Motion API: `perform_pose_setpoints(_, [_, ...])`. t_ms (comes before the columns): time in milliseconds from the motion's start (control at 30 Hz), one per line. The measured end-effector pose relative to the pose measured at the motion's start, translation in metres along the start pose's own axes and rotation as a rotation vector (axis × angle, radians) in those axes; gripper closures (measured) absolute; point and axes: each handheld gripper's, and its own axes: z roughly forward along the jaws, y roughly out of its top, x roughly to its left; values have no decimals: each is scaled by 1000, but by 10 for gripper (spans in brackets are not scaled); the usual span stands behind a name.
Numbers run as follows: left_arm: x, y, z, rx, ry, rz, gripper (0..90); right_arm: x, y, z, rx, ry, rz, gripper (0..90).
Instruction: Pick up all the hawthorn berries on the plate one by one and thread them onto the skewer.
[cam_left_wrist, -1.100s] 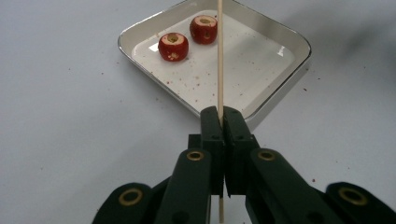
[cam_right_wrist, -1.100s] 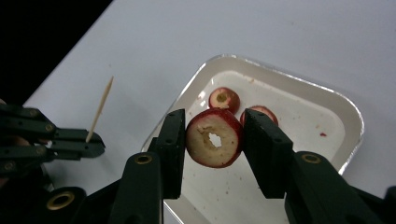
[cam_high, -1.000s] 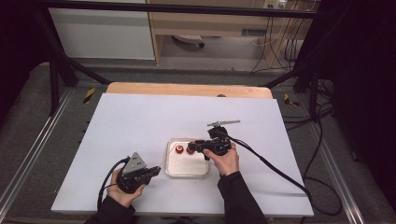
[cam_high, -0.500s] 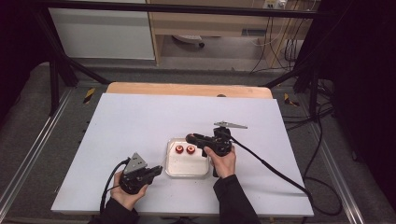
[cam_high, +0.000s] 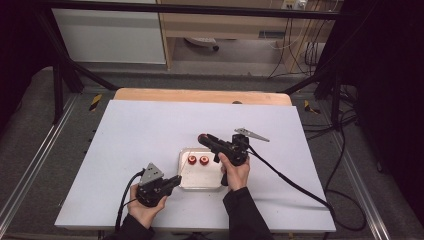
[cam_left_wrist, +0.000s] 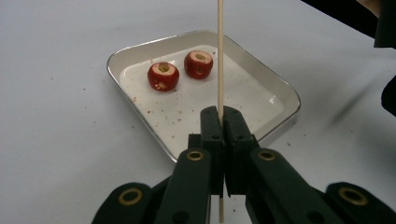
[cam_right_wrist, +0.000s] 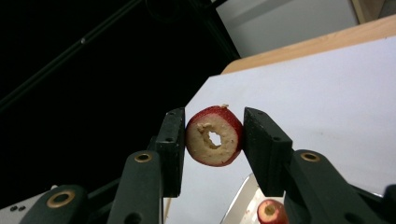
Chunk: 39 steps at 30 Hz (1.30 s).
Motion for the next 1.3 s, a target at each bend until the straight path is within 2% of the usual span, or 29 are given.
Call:
perform_pose_setpoints(333, [-13, 9, 13, -41, -25, -20, 883, 1, 2, 0, -71, 33, 43, 606])
perform_pose_setpoints(467, [-19, 11, 16, -50, -33, -18, 883, 3, 3, -1, -79, 46, 83, 606])
perform_pose_setpoints(667, [-22, 13, 18, -66, -32, -34, 883, 4, 4, -2, -96, 53, 104, 606])
perform_pose_setpoints(933, [-20, 13, 19, -85, -20, -47, 882, 4, 4, -2, -112, 57, 114, 607])
perform_pose_setpoints(1100, [-20, 13, 19, -91, -25, -70, 883, 4, 3, -2, -117, 57, 111, 607])
perform_pose_setpoints(1233, [-21, 13, 20, -90, -23, -68, 883, 4, 1, -1, -115, 58, 109, 607])
perform_pose_setpoints(1300, [-20, 13, 20, -92, -32, -83, 883, 5, 0, -1, -115, 59, 110, 607])
